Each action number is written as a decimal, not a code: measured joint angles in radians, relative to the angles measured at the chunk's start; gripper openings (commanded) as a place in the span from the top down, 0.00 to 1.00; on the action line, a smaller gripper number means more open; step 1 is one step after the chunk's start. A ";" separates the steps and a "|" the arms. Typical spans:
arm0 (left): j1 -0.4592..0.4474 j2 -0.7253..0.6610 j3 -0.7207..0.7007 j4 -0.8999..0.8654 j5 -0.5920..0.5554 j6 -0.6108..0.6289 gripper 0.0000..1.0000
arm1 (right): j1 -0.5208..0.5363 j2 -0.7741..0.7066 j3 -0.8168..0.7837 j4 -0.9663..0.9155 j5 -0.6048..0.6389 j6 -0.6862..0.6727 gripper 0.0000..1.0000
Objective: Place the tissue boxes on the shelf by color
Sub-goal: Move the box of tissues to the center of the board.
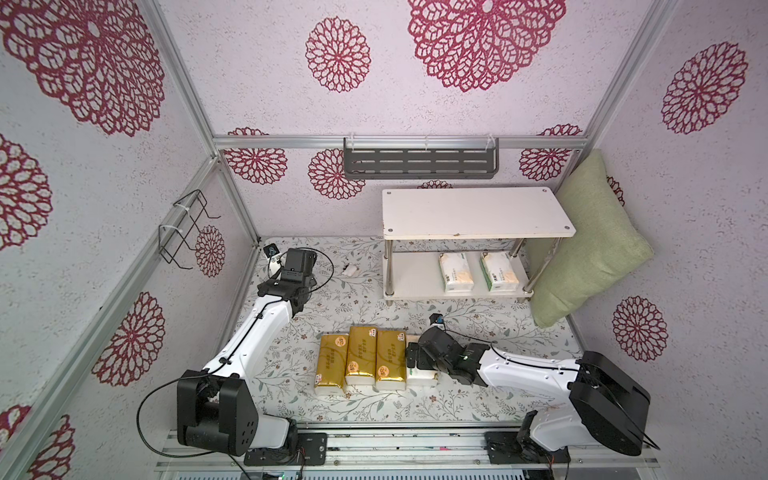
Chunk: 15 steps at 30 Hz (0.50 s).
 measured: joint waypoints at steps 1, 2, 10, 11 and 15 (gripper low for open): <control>0.000 0.000 0.000 0.000 0.000 0.000 0.03 | 0.000 0.002 0.002 -0.001 0.000 0.000 0.01; 0.000 0.000 0.000 0.000 0.000 0.000 0.03 | 0.000 0.003 0.004 -0.003 0.000 0.000 0.01; 0.000 0.000 0.001 0.000 0.000 0.000 0.03 | -0.007 0.003 0.004 -0.005 0.000 -0.033 0.04; 0.000 0.000 0.002 0.000 0.000 0.000 0.03 | -0.012 0.002 0.004 -0.005 -0.001 -0.041 0.04; 0.000 0.000 0.013 -0.001 0.000 0.001 0.03 | -0.039 -0.008 0.000 -0.006 -0.023 -0.082 0.05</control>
